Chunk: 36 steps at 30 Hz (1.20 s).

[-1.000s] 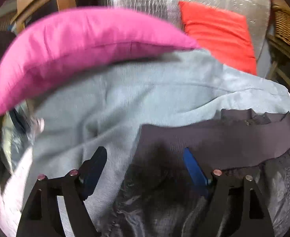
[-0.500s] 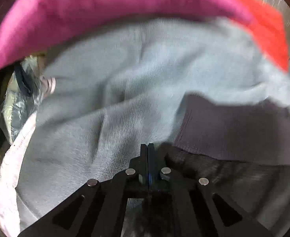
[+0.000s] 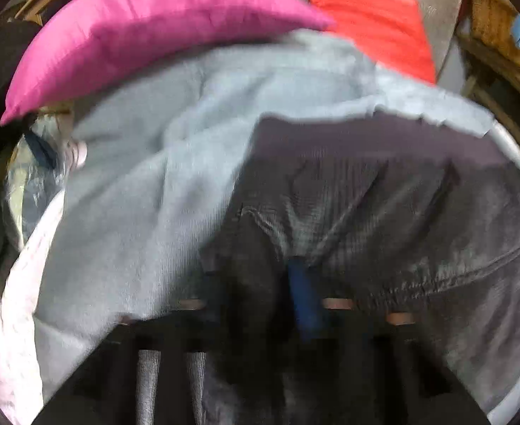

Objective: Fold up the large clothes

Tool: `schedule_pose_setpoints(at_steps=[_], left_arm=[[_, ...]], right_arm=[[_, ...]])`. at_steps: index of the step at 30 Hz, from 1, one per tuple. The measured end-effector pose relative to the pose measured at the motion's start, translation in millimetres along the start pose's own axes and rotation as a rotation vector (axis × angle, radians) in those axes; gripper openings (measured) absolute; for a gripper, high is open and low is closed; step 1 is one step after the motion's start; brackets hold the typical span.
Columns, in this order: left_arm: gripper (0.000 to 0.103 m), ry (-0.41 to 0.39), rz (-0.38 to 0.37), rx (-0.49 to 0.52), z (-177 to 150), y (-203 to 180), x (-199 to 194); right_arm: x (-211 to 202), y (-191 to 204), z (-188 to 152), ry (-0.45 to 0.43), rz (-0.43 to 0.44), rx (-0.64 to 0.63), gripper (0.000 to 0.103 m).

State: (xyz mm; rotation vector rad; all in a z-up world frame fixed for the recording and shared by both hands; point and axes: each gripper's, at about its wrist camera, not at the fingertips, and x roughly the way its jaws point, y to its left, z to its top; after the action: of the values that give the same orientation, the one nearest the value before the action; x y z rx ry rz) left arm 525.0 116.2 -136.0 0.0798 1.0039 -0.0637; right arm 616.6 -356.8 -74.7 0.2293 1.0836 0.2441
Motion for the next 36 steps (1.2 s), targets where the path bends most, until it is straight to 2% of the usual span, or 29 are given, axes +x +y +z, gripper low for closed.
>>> schedule_pose_setpoints(at_steps=[1, 3, 6, 7, 8, 9, 10, 11, 12, 14, 15, 20, 23, 26, 28, 31, 33, 35, 36], left_arm=[[0.017, -0.002, 0.013, 0.000, -2.5, -0.6, 3.5], [0.017, 0.012, 0.013, -0.011, -5.9, 0.8, 9.2], [0.017, -0.004, -0.004, -0.057, -3.8, 4.9, -0.5], [0.026, -0.012, -0.010, -0.064, -3.6, 6.8, -5.0], [0.049, -0.019, -0.026, -0.079, -4.5, 11.1, -14.4], [0.063, -0.032, -0.054, -0.101, -7.1, 17.8, -26.8], [0.083, -0.061, -0.063, -0.120, -11.5, 24.7, -39.0], [0.084, -0.106, -0.060, -0.140, -17.7, 32.9, -52.3], [0.084, -0.140, -0.061, -0.161, -26.6, 43.2, -65.0], [0.085, -0.140, -0.097, -0.217, -43.2, 59.7, -72.9], [0.085, -0.123, -0.126, -0.249, -52.7, 67.2, -73.5], [0.085, -0.038, -0.203, -0.360, -78.9, 86.6, -54.3], [0.085, -0.004, -0.322, -0.419, -73.7, 84.5, -41.7], [0.085, 0.000, -0.360, -0.410, -62.8, 74.4, -32.4], [0.085, 0.063, -0.350, -0.402, -58.1, 69.0, -12.7], [0.085, 0.043, -0.368, -0.426, -51.8, 67.7, -10.3], [0.085, 0.062, -0.448, -0.454, -47.7, 65.8, -7.7], [0.085, 0.069, -0.478, -0.428, -45.2, 59.6, -4.7], [0.085, 0.075, -0.454, -0.387, -44.7, 53.2, -1.3]], right_arm=[[4.5, 3.4, -1.1, 0.018, -0.011, -0.007, 0.009], [2.7, 4.0, -3.8, -0.018, -0.027, -0.009, 0.009], [15.2, -28.1, -13.2, -0.011, 0.060, 0.172, 0.010], [12.2, -25.6, -17.1, -0.035, 0.058, 0.164, 0.016], [3.9, -21.7, -20.2, -0.061, 0.056, 0.159, 0.018], [-4.2, -20.1, -22.1, -0.074, 0.067, 0.166, 0.030], [-14.1, -20.6, -25.1, -0.089, 0.091, 0.174, 0.065], [-25.8, -21.0, -28.7, -0.111, 0.116, 0.186, 0.084], [-39.9, -23.5, -35.2, -0.145, 0.110, 0.205, 0.097], [-58.0, -27.8, -47.0, -0.178, 0.086, 0.208, 0.097], [-62.8, -30.9, -53.9, -0.171, 0.105, 0.207, 0.097], [-58.8, -49.2, -87.2, -0.086, 0.148, 0.222, 0.097], [-48.1, -50.5, -90.7, -0.055, 0.198, 0.249, 0.097], [-39.3, -48.5, -82.6, -0.036, 0.244, 0.244, 0.097], [-28.0, -45.9, -78.1, -0.012, 0.246, 0.236, 0.097], [-12.6, -47.1, -79.4, 0.018, 0.234, 0.250, 0.097], [-12.0, -44.0, -77.8, -0.001, 0.281, 0.253, 0.095], [-11.4, -38.1, -75.0, 0.007, 0.343, 0.246, 0.095], [-10.7, -33.2, -73.6, 0.012, 0.325, 0.217, 0.095]])
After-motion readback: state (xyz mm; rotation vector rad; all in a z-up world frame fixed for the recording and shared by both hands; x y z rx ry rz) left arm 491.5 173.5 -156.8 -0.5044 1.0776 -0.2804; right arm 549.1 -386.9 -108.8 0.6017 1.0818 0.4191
